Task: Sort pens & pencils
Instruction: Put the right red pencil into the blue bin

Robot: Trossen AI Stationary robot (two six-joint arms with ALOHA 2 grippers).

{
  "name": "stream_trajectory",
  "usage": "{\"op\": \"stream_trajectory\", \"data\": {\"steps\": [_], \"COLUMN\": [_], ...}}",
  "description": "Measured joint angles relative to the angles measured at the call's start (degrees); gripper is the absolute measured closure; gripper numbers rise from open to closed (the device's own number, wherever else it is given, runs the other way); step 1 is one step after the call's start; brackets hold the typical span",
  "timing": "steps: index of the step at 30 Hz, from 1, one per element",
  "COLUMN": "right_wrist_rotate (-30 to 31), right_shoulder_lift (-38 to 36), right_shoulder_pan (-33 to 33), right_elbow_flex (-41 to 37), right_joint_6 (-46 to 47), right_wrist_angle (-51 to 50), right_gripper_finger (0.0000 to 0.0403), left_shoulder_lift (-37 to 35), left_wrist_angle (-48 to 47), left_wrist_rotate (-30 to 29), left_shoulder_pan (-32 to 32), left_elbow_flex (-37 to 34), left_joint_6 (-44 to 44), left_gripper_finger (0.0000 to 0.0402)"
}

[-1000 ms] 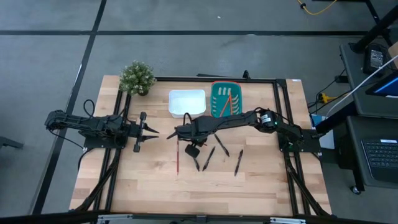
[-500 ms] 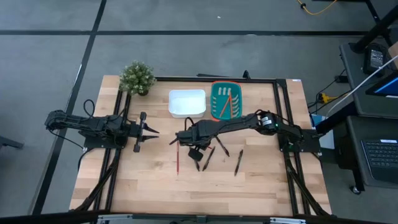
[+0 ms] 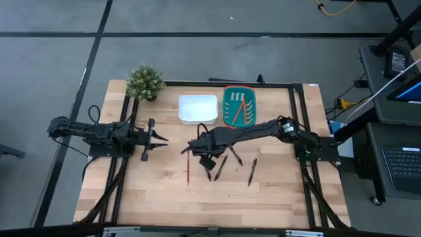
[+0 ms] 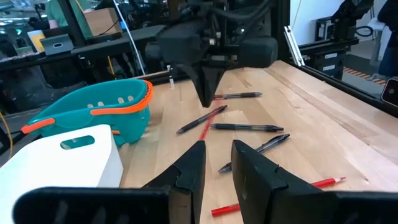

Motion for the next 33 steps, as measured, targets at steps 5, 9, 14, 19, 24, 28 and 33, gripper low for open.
{"op": "stream_trajectory", "data": {"steps": [5,9,14,19,24,28,33], "right_wrist_rotate": [1.19,1.19,1.61,-1.41,-3.06,-3.1,-4.38], "right_shoulder_lift": [-0.78,-0.79,-0.8,-0.82,-0.8,-0.82,-0.8], "right_shoulder_pan": [0.49,0.71,0.7,0.65,0.6,0.56,0.08], "right_elbow_flex": [0.02,0.02,0.02,-2.29,-6.81,-9.38,-12.86], "right_joint_6": [1.3,0.43,-0.2,-1.05,0.1,0.03,-0.1], "right_wrist_angle": [-0.52,-0.32,2.26,8.8,10.76,12.78,16.93], "right_gripper_finger": [0.0387,0.0387,0.0379,0.0349,0.0314,0.0298,0.0293], "left_shoulder_lift": [0.01,0.01,0.0,0.01,0.0,0.0,0.0], "left_wrist_angle": [-0.01,-0.01,-0.01,-0.01,-0.01,-0.01,-0.01], "left_wrist_rotate": [0.0,0.0,0.02,0.02,0.02,0.02,0.02], "left_shoulder_pan": [0.0,-0.01,0.01,-0.01,-0.01,-0.02,0.0], "left_elbow_flex": [0.0,0.0,0.0,0.0,0.0,0.0,0.0], "left_joint_6": [0.0,0.0,0.0,0.0,0.0,0.0,0.0], "left_gripper_finger": [0.033,0.033,0.033,0.033,0.033,0.033,0.033]}}
